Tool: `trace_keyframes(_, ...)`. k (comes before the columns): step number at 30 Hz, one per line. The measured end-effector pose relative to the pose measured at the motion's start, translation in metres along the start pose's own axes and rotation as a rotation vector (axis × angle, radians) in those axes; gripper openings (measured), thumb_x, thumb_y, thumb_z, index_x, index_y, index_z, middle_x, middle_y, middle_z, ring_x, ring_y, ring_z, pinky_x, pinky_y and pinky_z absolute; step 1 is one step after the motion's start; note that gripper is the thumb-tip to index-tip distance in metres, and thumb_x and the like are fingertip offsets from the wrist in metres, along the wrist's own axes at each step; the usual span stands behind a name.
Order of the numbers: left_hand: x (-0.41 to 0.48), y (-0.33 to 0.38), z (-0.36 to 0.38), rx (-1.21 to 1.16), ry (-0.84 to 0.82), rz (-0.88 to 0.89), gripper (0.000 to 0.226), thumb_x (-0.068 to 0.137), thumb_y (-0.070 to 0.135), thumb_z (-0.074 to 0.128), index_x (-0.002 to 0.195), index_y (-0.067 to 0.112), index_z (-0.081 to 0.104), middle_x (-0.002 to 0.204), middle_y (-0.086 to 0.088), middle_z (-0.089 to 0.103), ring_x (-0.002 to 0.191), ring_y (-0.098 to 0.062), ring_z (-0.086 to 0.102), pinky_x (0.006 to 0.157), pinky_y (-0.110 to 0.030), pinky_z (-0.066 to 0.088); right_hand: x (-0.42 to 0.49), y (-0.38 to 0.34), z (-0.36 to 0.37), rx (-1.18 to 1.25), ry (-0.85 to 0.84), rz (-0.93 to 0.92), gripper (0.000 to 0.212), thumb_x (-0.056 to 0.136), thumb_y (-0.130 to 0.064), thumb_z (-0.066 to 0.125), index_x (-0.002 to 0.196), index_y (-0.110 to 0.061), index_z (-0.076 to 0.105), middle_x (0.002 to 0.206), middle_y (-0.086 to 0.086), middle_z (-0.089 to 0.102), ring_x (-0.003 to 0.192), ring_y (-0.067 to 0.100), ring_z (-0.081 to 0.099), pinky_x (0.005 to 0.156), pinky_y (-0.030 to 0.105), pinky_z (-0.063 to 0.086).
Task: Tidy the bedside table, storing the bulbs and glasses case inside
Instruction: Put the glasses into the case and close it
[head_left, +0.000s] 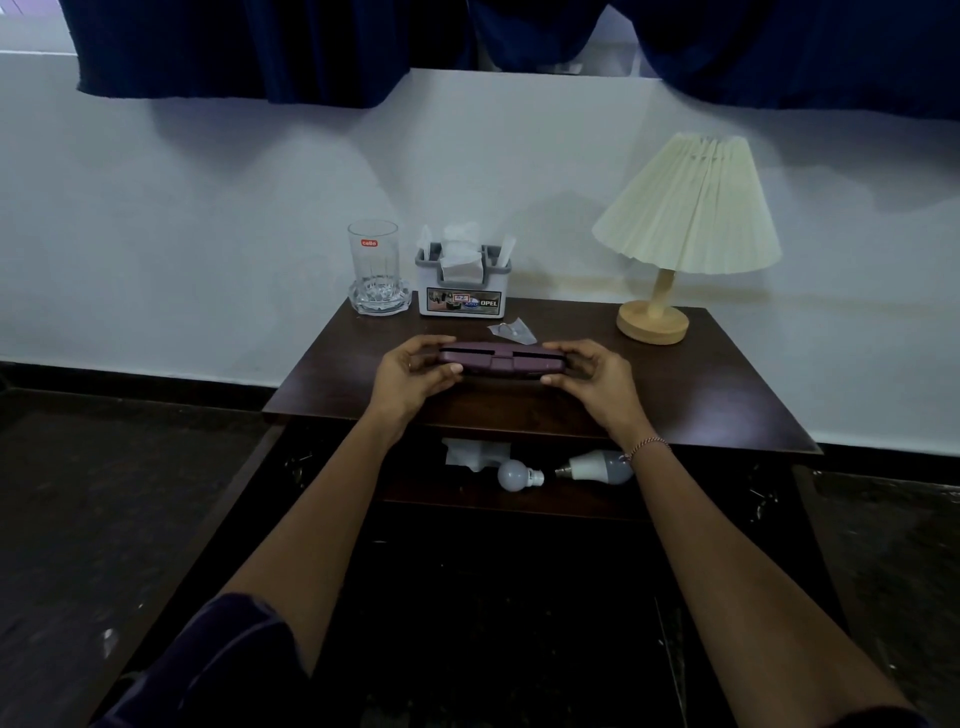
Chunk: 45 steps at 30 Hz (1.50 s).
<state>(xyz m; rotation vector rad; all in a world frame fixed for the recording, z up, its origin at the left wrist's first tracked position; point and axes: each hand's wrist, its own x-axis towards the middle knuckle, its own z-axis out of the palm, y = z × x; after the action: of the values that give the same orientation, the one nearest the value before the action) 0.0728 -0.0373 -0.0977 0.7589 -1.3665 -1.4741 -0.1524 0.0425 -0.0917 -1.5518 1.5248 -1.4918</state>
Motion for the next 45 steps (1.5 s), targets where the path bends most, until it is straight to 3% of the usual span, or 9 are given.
trace_keyframes(4, -0.001, 0.002, 0.001, 0.000, 0.001, -0.001, 0.034, 0.078, -0.008, 0.065, 0.101, 0.017, 0.064, 0.097, -0.009, 0.067, 0.089, -0.025, 0.066, 0.069, -0.018, 0.058, 0.000, 0.001, 0.000, 0.007, 0.000, 0.002, 0.043, 0.069, 0.004, 0.074, 0.108, -0.011, 0.063, 0.120, 0.016, 0.061, 0.112, 0.022, 0.060, 0.099, 0.032, 0.048)
trace_keyframes(11, -0.003, 0.002, 0.003, 0.008, -0.006, 0.007, 0.027, 0.078, -0.009, 0.064, 0.090, 0.016, 0.062, 0.095, -0.010, 0.066, 0.094, -0.031, 0.063, 0.069, -0.019, 0.058, 0.000, 0.000, -0.001, -0.024, 0.006, 0.001, 0.040, 0.071, 0.004, 0.072, 0.107, -0.009, 0.064, 0.119, 0.015, 0.062, 0.111, 0.019, 0.059, 0.100, 0.030, 0.047)
trace_keyframes(16, -0.003, 0.002, 0.003, 0.012, -0.002, 0.012, 0.028, 0.078, -0.008, 0.065, 0.092, 0.016, 0.063, 0.095, -0.009, 0.067, 0.092, -0.030, 0.065, 0.069, -0.019, 0.058, 0.001, 0.000, -0.001, -0.021, 0.005, -0.008, 0.040, 0.071, 0.004, 0.073, 0.107, -0.008, 0.063, 0.118, 0.015, 0.062, 0.109, 0.016, 0.059, 0.094, 0.015, 0.048)
trace_keyframes(21, -0.002, 0.002, 0.003, 0.017, 0.011, 0.015, 0.026, 0.076, -0.003, 0.070, 0.090, 0.018, 0.066, 0.095, -0.009, 0.069, 0.086, -0.023, 0.068, 0.067, -0.018, 0.057, 0.001, 0.000, -0.002, -0.012, 0.005, -0.008, 0.040, 0.070, 0.004, 0.073, 0.107, -0.009, 0.063, 0.118, 0.013, 0.062, 0.111, 0.017, 0.059, 0.099, 0.025, 0.047)
trace_keyframes(26, 0.003, -0.001, 0.001, 0.029, 0.041, 0.031, 0.021, 0.075, 0.001, 0.072, 0.085, 0.020, 0.067, 0.091, -0.008, 0.071, 0.076, -0.016, 0.071, 0.065, -0.017, 0.056, 0.003, 0.002, -0.002, 0.012, 0.013, -0.008, 0.041, 0.069, 0.002, 0.074, 0.107, -0.011, 0.065, 0.113, 0.003, 0.064, 0.107, 0.009, 0.060, 0.090, 0.008, 0.047)
trace_keyframes(30, 0.001, -0.003, -0.001, 0.081, 0.052, 0.094, 0.027, 0.069, -0.001, 0.076, 0.084, 0.019, 0.067, 0.093, -0.004, 0.071, 0.084, -0.011, 0.069, 0.073, -0.017, 0.056, 0.003, 0.004, -0.001, 0.026, 0.011, -0.013, 0.036, 0.072, -0.003, 0.073, 0.107, -0.010, 0.067, 0.111, -0.004, 0.062, 0.100, -0.002, 0.059, 0.090, 0.008, 0.047)
trace_keyframes(34, -0.006, 0.001, 0.001, 0.120, 0.060, 0.130, 0.032, 0.066, -0.006, 0.077, 0.086, 0.017, 0.066, 0.099, -0.007, 0.070, 0.087, -0.009, 0.068, 0.075, -0.013, 0.054, 0.002, 0.003, 0.000, -0.033, -0.031, -0.034, 0.034, 0.075, -0.004, 0.071, 0.108, -0.010, 0.067, 0.110, 0.000, 0.062, 0.102, 0.008, 0.059, 0.080, 0.001, 0.045)
trace_keyframes(39, -0.014, 0.005, 0.001, 0.161, 0.095, 0.142, 0.034, 0.064, -0.015, 0.073, 0.084, 0.009, 0.060, 0.099, -0.012, 0.065, 0.092, -0.021, 0.062, 0.070, -0.008, 0.052, 0.000, 0.005, 0.000, -0.087, -0.068, -0.018, 0.036, 0.070, -0.011, 0.078, 0.105, -0.014, 0.068, 0.101, -0.006, 0.065, 0.101, 0.011, 0.062, 0.078, 0.005, 0.049)
trace_keyframes(45, -0.051, 0.007, -0.016, 0.297, 0.203, 0.189, 0.034, 0.058, -0.010, 0.080, 0.072, 0.014, 0.059, 0.085, -0.003, 0.067, 0.085, -0.016, 0.063, 0.073, -0.005, 0.050, -0.008, -0.007, 0.008, -0.119, -0.174, -0.047, 0.033, 0.064, -0.016, 0.083, 0.093, -0.025, 0.071, 0.105, 0.004, 0.071, 0.096, 0.004, 0.065, 0.086, 0.012, 0.050)
